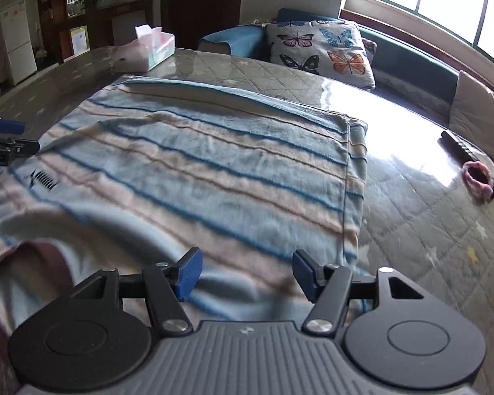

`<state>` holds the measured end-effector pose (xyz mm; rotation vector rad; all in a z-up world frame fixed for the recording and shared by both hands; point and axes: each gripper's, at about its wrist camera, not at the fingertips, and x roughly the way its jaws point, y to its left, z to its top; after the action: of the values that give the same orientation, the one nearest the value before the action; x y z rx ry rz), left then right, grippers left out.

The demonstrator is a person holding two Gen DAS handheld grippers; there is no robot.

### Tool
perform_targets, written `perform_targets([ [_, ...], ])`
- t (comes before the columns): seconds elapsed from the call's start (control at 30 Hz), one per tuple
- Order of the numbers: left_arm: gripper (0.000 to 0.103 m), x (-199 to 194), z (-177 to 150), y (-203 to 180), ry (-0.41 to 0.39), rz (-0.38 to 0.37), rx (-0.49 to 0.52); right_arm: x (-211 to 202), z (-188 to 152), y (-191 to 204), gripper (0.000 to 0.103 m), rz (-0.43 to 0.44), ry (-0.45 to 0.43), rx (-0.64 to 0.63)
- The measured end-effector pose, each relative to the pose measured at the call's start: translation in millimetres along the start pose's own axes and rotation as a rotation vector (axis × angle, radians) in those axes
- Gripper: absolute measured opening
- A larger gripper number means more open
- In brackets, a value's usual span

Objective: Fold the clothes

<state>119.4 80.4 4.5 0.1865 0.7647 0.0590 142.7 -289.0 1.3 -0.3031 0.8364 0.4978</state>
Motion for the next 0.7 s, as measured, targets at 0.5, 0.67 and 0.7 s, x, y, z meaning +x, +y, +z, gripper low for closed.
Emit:
perform_targets([
  [0.5,0.080,-69,-24,-37,-0.077,-0.136,-0.024,-64,-25,74,0.046,0.142,-0.078,-0.134],
  [0.67,0.080,-85,-29,-68,-0.110,-0.241,0.032,-63,-38,97,0.030,0.130,-0.053,-0.185],
  [0.7,0.079,-87,-30,-74,-0.116,-0.261,0.047,-63,-40,99,0.029,0.121,-0.048,-0.186],
])
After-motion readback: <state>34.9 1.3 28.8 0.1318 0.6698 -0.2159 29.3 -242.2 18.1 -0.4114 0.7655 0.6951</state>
